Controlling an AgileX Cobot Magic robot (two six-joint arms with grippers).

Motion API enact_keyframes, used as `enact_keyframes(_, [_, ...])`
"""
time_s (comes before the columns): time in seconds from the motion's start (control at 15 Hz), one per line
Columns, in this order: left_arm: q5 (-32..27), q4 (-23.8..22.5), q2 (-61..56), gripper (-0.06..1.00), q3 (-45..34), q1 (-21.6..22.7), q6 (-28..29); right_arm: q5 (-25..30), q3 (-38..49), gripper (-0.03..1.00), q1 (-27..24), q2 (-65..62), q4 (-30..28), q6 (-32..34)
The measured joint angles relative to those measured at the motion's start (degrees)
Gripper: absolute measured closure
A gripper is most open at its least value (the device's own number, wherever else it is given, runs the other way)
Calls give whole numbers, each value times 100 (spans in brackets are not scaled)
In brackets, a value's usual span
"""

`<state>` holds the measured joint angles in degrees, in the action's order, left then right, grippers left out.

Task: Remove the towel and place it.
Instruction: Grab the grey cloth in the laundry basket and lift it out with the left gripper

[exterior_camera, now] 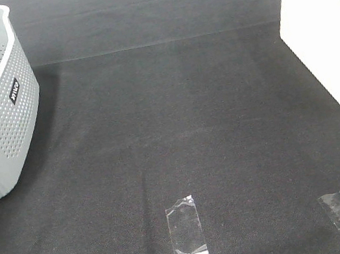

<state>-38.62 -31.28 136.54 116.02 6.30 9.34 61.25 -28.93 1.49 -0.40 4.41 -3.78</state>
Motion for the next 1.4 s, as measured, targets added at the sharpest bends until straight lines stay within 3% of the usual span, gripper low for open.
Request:
enact_keyframes(0.2, [344, 0, 0, 45, 0, 0, 0, 0, 0, 13, 0, 0, 6, 0])
enact_keyframes(0.73, [430, -29, 160, 53, 0, 0, -109, 0, 0, 13, 0, 0, 6, 0])
enact_keyframes(0.8, [441, -86, 160, 71, 0, 0, -115, 0, 0, 13, 0, 0, 6, 0])
enact_keyframes(0.93, [458, -206, 160, 92, 0, 0, -115, 0, 0, 13, 0, 0, 6, 0])
enact_keyframes(1.4, [481, -453, -172, 94, 0, 0, -63, 0, 0, 13, 0, 0, 6, 0])
